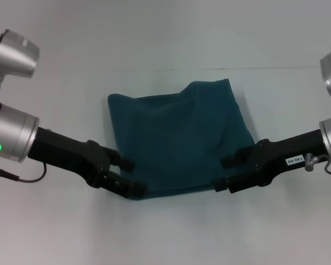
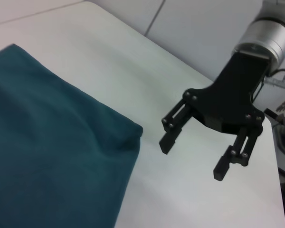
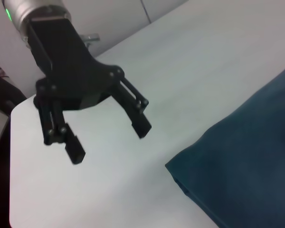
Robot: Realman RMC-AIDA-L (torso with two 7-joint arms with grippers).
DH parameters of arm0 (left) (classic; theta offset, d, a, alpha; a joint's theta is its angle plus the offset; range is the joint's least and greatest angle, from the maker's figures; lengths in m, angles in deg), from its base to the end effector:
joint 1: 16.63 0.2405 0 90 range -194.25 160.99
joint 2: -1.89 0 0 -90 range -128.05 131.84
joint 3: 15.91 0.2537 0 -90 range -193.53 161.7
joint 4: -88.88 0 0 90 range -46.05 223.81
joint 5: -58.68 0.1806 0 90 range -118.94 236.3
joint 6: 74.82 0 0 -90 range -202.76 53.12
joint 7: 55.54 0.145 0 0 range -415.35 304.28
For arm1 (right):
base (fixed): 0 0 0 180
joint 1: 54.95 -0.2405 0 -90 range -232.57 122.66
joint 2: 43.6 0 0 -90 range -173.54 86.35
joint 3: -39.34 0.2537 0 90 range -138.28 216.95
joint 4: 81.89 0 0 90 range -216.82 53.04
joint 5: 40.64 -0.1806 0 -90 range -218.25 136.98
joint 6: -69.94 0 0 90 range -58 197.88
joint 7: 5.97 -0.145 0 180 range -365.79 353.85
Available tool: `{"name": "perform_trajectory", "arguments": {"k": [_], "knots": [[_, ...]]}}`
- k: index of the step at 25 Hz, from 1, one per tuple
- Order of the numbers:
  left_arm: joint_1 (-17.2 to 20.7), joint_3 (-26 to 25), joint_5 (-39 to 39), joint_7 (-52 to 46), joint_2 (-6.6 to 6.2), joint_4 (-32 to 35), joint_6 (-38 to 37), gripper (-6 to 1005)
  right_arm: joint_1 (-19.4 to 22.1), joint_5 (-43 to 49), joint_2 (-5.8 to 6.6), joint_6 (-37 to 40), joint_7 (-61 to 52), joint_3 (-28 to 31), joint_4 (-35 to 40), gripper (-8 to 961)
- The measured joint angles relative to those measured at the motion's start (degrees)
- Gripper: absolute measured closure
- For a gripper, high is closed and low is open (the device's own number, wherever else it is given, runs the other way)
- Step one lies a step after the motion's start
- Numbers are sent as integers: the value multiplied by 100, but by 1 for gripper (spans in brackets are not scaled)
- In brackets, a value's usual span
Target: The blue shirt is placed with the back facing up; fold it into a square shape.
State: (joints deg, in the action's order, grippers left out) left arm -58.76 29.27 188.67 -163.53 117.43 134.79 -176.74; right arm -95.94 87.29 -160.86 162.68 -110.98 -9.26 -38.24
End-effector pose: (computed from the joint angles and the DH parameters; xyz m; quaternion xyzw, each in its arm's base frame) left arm -0.1965 0.3238 0.0166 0.9551 0.2834 0.0822 0.0260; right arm 0.2020 0.3307 -0.0050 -0.9572 0.2756 0.0876 0.0153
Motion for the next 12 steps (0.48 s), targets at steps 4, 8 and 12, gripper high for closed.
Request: {"name": "perform_trajectory", "arguments": {"k": [4,8,12], "knots": [[37,99,5,31,56,-10,19,94,0,2,-11,-45,13,-5,-34,149],[49,252,8,43,115,-13,65,94,11,-5,-71,-117,20,-11,-43,149],[47,219,-13,22,136,-13,164,94,-11,8,-94,-151,3,-27,-118,149]]}}
